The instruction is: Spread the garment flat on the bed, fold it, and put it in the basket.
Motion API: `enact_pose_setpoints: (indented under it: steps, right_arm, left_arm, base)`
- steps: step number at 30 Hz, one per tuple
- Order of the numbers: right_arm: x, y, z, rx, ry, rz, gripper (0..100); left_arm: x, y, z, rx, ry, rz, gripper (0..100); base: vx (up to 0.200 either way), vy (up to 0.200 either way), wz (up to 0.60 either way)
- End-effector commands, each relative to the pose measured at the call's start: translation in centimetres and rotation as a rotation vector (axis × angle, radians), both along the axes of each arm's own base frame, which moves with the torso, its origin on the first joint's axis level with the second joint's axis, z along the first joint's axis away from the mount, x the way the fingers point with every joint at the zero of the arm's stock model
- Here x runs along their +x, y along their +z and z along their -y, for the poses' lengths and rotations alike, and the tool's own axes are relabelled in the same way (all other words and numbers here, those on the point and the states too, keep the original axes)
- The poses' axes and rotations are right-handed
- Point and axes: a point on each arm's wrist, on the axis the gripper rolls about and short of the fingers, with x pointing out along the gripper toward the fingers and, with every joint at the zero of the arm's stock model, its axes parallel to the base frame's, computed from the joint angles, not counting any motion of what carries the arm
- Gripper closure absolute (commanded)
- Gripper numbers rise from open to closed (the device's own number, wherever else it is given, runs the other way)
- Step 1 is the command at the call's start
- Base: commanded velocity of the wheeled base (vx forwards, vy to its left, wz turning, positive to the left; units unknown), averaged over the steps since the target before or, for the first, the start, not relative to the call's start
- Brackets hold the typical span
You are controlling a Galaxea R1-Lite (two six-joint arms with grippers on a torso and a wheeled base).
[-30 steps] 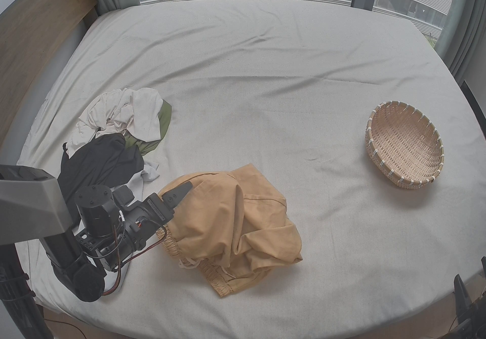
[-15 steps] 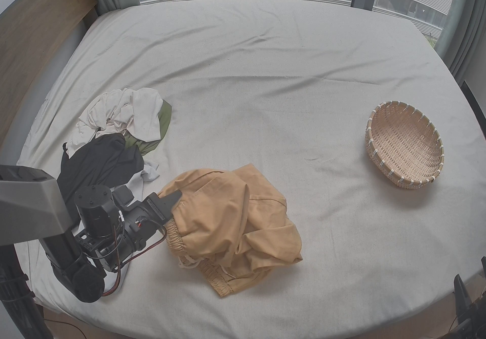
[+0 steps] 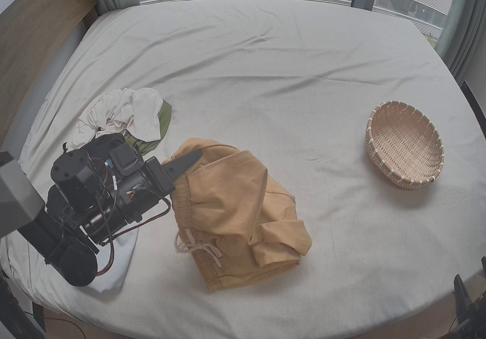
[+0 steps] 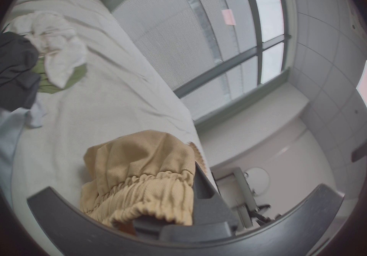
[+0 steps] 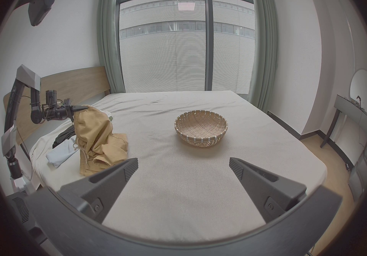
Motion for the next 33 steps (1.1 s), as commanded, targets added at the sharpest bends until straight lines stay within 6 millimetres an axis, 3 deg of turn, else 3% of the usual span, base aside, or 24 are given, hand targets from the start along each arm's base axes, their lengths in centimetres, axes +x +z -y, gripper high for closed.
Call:
enact_pose_setpoints:
  steps: [1, 3, 6, 11, 18, 25, 33]
  right_arm:
    - [0.1, -0.5, 0.0, 0.000, 0.001, -0.014, 0]
    - [0.1, -0.5, 0.0, -0.002, 0.001, -0.015, 0]
    - [0.1, -0.5, 0.0, -0.002, 0.001, -0.017, 0]
    - [0.1, -0.5, 0.0, -0.005, 0.001, -0.015, 0]
    - [0.1, -0.5, 0.0, 0.008, -0.001, -0.015, 0]
    - [0.1, -0.5, 0.0, 0.001, 0.001, -0.012, 0]
    - [0.1, -0.5, 0.0, 0.001, 0.001, -0.014, 0]
  left_arm:
    - [-1.4, 3.6, -0.9, -0.014, -0.101, 0.110, 100]
    - [-2.1, 3.4, -1.0, 0.005, -0.154, 0.085, 100]
    - [-3.1, 1.5, -1.3, 0.051, -0.216, 0.008, 100]
    - [-3.9, -0.3, -1.4, 0.118, -0.262, -0.009, 100]
    - [-3.4, -0.7, -1.5, 0.148, -0.233, 0.018, 100]
    - [-1.4, -1.0, -1.8, 0.140, -0.011, 0.020, 100]
    - [-0.7, -1.8, -1.7, 0.134, 0.029, 0.037, 100]
  base:
    - [-0.200, -0.200, 0.00]
    - [-0.200, -0.200, 0.00]
    - [-0.200, -0.200, 0.00]
    - [-0.200, 0.000, 0.00]
    - [-0.029, 0.000, 0.00]
    - [0.000, 0.000, 0.00]
    - [0.000, 0.000, 0.00]
